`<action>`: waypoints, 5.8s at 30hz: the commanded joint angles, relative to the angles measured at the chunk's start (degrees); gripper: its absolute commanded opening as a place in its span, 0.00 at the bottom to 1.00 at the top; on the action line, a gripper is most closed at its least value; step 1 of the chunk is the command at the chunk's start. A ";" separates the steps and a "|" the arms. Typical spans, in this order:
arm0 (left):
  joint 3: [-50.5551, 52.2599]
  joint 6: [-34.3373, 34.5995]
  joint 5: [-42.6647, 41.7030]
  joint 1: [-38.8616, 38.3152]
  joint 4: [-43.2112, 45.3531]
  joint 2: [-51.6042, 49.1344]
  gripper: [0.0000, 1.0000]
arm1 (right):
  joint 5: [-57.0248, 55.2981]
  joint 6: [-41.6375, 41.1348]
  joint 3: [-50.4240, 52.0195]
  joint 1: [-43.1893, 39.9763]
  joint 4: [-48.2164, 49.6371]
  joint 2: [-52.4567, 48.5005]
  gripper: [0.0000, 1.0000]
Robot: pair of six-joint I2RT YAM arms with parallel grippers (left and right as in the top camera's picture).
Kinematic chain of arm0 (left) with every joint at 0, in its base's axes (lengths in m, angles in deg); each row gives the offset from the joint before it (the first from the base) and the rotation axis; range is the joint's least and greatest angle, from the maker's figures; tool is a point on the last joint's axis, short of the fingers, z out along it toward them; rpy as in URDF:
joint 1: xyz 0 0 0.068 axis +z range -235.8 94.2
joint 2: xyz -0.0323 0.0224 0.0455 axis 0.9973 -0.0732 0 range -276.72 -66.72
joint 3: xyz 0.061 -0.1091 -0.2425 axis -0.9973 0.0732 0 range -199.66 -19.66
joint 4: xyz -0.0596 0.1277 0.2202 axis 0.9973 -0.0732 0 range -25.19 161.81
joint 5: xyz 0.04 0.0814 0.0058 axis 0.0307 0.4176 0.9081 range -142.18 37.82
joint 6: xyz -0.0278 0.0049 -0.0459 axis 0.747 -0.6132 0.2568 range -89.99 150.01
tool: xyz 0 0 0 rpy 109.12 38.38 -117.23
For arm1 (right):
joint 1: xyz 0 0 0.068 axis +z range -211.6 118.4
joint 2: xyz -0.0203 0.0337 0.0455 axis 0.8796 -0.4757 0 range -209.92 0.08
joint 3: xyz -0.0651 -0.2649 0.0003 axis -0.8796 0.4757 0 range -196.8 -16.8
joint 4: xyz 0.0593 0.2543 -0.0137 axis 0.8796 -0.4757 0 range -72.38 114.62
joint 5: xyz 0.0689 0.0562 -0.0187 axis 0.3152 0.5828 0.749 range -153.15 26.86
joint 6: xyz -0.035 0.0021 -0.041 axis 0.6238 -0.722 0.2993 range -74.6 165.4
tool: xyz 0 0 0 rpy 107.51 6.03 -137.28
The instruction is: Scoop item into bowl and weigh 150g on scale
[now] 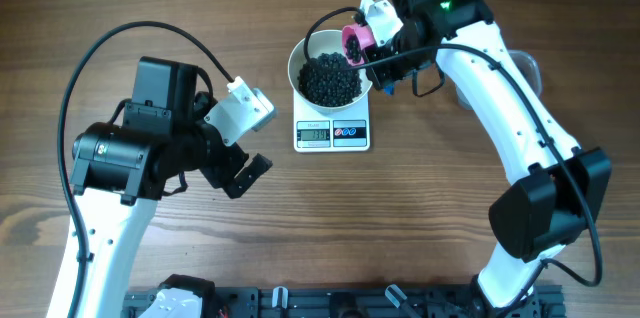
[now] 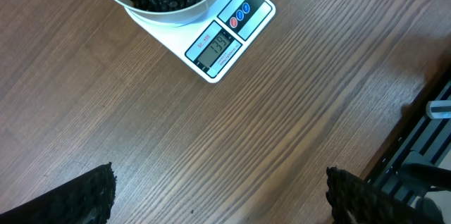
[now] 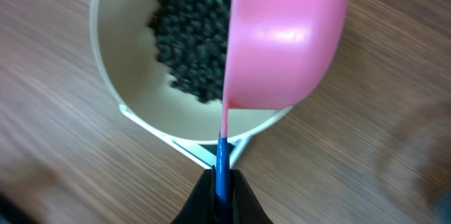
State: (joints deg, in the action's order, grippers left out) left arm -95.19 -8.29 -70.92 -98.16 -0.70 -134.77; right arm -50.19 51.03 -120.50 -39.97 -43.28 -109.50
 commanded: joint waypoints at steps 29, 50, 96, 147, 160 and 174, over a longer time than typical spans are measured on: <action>-0.66 -0.68 -0.07 0.37 0.02 0.00 1.00 | 8.17 -8.70 -0.81 1.49 6.58 1.05 0.04; -0.66 -0.68 -0.07 0.37 0.02 0.00 1.00 | 9.68 -11.58 -0.81 1.14 6.86 1.05 0.04; -0.66 -0.68 -0.07 0.37 0.02 0.00 1.00 | -17.75 0.04 3.98 -33.48 -12.37 1.05 0.05; -0.66 -0.68 -0.07 0.37 0.02 0.00 1.00 | 22.43 -9.90 59.39 -42.66 23.26 15.41 1.00; -0.66 -0.70 -0.07 0.37 0.02 0.00 1.00 | 28.65 -51.30 39.50 -42.60 49.90 62.84 1.00; -0.66 -0.68 -0.07 0.37 0.02 0.00 1.00 | 4.81 -29.09 42.86 -36.30 24.70 73.35 1.00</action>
State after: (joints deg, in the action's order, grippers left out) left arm -95.28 -8.31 -70.90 -98.16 -0.70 -134.77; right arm -31.16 2.97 -80.22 -79.79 -19.30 -36.59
